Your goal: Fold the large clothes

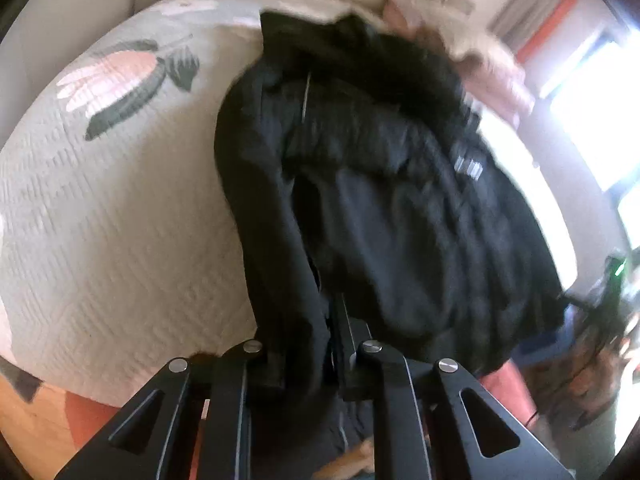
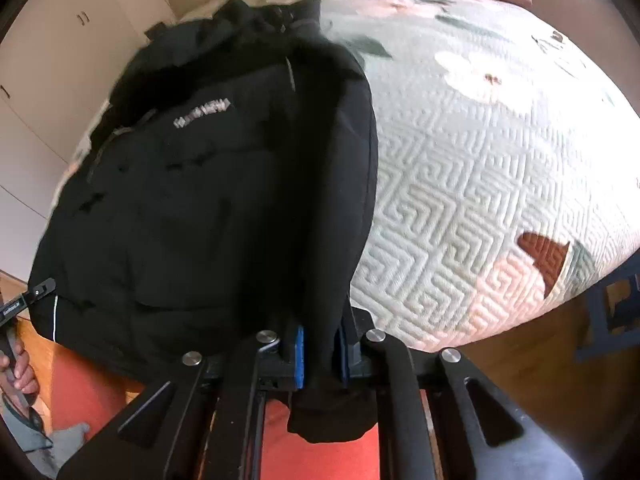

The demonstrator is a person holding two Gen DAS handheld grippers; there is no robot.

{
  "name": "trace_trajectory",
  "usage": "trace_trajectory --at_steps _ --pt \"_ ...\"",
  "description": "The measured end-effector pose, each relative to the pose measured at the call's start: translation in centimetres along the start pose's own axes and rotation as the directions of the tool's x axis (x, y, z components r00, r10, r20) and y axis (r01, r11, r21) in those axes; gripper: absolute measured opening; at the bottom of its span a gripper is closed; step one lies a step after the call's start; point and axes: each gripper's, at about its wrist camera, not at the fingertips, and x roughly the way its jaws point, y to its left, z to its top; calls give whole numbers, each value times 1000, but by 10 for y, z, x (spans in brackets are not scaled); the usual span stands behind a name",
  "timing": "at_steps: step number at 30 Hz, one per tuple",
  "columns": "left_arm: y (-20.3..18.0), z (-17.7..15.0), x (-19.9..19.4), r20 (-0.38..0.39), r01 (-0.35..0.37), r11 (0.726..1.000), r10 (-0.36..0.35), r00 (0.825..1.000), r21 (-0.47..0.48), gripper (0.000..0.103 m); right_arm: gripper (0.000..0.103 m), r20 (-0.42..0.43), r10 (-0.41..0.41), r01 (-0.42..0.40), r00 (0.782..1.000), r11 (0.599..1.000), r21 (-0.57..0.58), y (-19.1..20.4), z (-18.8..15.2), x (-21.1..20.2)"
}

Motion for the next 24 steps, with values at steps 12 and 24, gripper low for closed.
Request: trace_trajectory --at_steps 12,24 --pt "-15 63 -50 201 198 980 -188 961 -31 16 16 149 246 -259 958 963 77 -6 60 -69" --pt "-4 180 -57 369 267 963 -234 899 -39 16 16 378 369 -441 849 889 124 -11 170 -67"
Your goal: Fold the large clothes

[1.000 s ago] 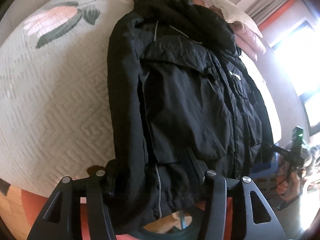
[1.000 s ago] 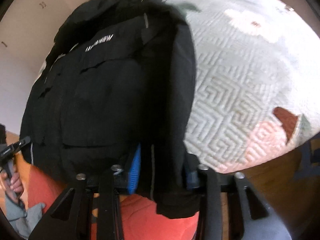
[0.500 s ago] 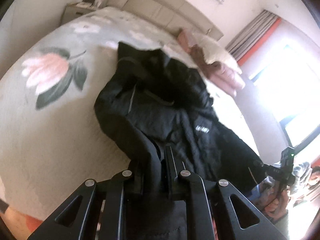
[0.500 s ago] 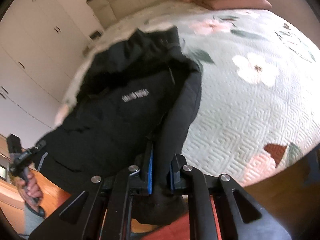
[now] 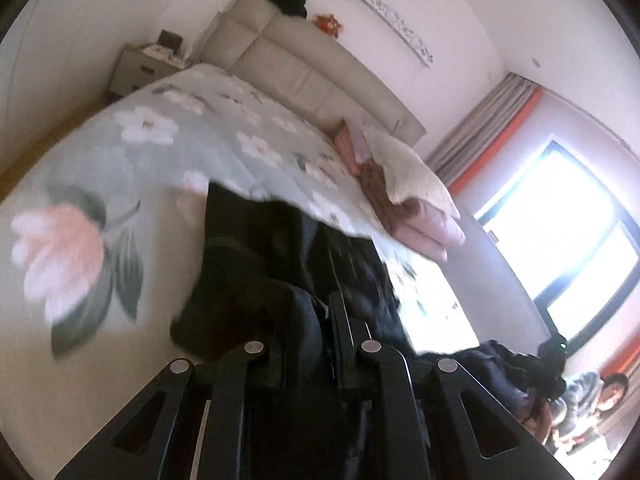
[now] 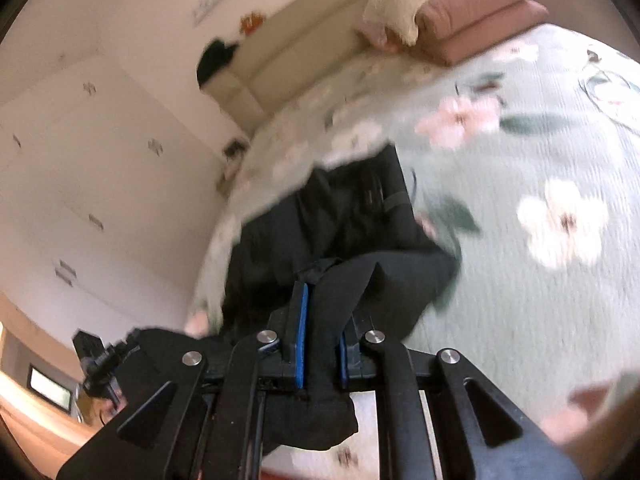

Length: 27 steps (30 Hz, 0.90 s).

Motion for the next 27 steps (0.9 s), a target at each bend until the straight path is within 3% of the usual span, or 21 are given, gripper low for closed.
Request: trace_trajectory --at_steps 3,7,10,14,17,20,22,25,27 --pt "14 32 35 36 -2 999 3 999 -39 19 16 46 -8 8 999 1000 6 -6 29 29" --pt "30 51 96 18 -118 993 119 993 -31 20 20 58 -78 77 995 997 17 -14 54 93" --pt "44 52 154 -44 -238 971 238 970 8 20 23 4 -180 180 984 984 -8 -24 64 152" --pt "76 36 226 -171 -338 941 336 926 19 23 30 -105 -317 310 942 947 -82 -42 56 229" --pt "79 31 240 -145 -355 934 358 922 50 23 30 -119 -333 321 935 941 -104 -59 45 252" --pt "74 31 240 -148 -362 926 374 915 105 23 30 -116 -307 298 945 950 -87 -67 44 252" --pt "71 35 233 -160 -346 930 364 918 126 24 30 -126 -284 275 951 958 -79 -68 47 247" --pt "67 42 202 -137 -271 954 288 948 128 26 35 -119 -239 232 964 970 -67 -64 53 224" --pt "66 50 180 -129 -201 973 214 968 112 32 52 -85 -212 207 974 976 -65 -59 58 201"
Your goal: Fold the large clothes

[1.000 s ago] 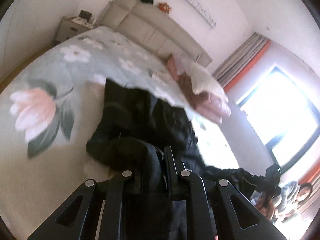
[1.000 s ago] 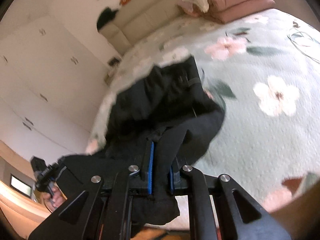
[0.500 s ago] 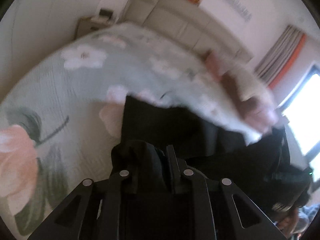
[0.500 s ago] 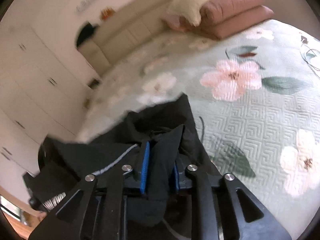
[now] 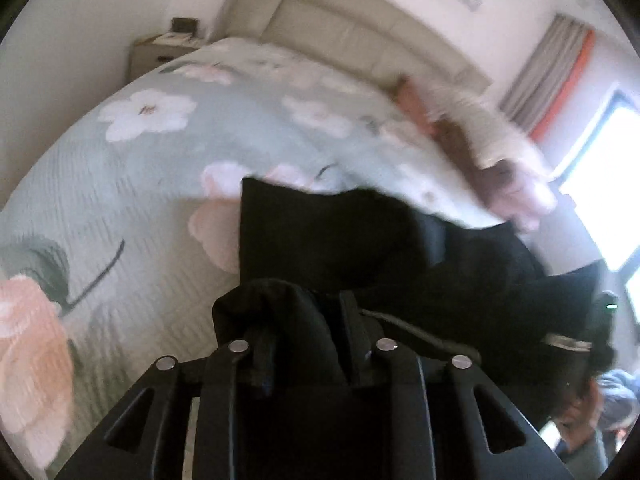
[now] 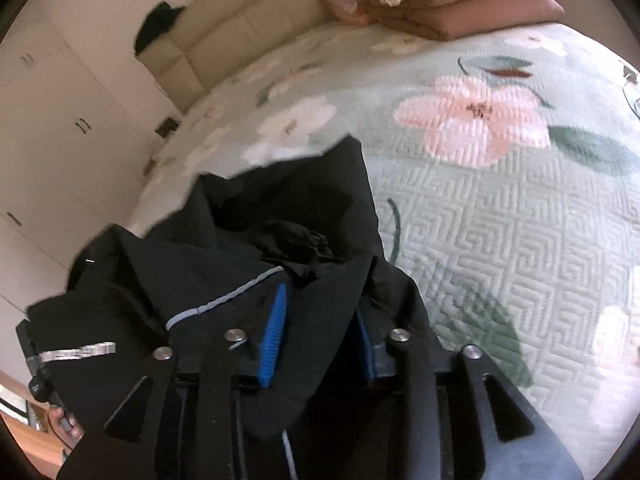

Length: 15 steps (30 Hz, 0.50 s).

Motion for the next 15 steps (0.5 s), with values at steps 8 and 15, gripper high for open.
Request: trace_trajectory --at_steps 8,15 --pt "32 11 -61 -68 282 947 -295 953 -153 44 84 120 -43 43 992 999 1 -5 10 -74" --pt "47 -9 -108 71 228 965 -220 973 -133 63 84 60 -70 77 996 990 -114 17 -6 -60"
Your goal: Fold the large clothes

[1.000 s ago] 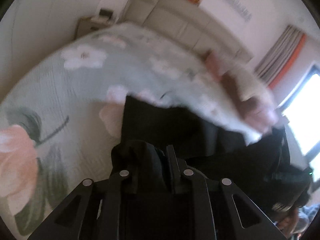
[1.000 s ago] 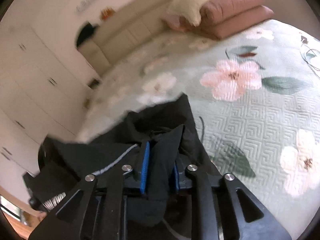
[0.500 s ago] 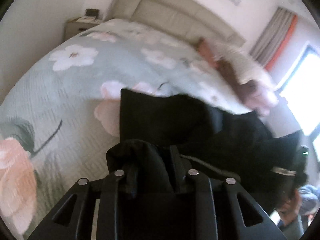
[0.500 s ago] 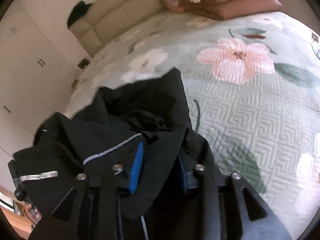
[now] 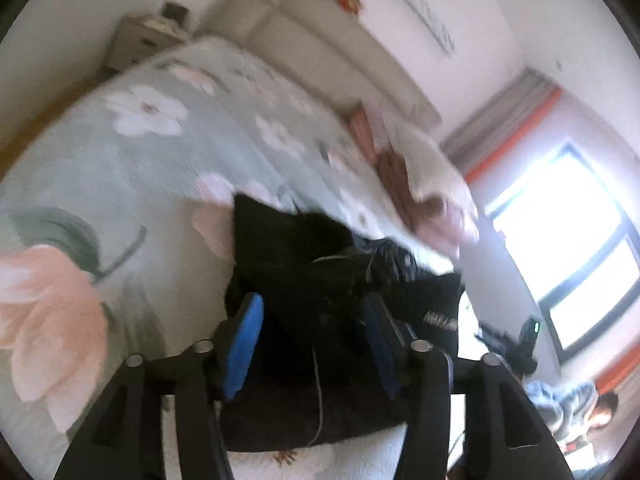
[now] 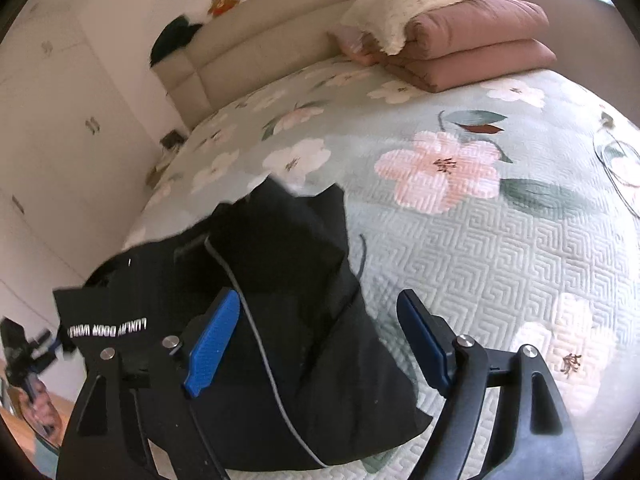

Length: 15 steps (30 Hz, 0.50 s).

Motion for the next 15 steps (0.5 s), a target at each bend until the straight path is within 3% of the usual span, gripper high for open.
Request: trace_trajectory --at_steps 1,4,7,10,12,15 --pt "3 0 -2 11 -3 1000 3 1000 -13 71 84 0 -2 2 1000 1000 -20 3 -1 2" --pt "6 2 6 -13 -27 1000 27 1000 -4 71 84 12 -35 36 999 993 -111 21 -2 9" --pt "-3 2 29 -53 -87 993 91 994 76 71 84 28 -65 69 997 977 -201 36 3 14" --pt "-16 3 61 -73 -203 952 225 972 229 71 88 46 -91 100 995 962 -256 38 12 21" --pt "-19 3 78 -80 -214 936 244 966 278 71 92 48 -87 97 995 956 -277 33 21 29" --pt "-20 5 105 -125 -184 919 241 963 347 71 92 -5 -30 26 1000 943 -331 30 36 48"
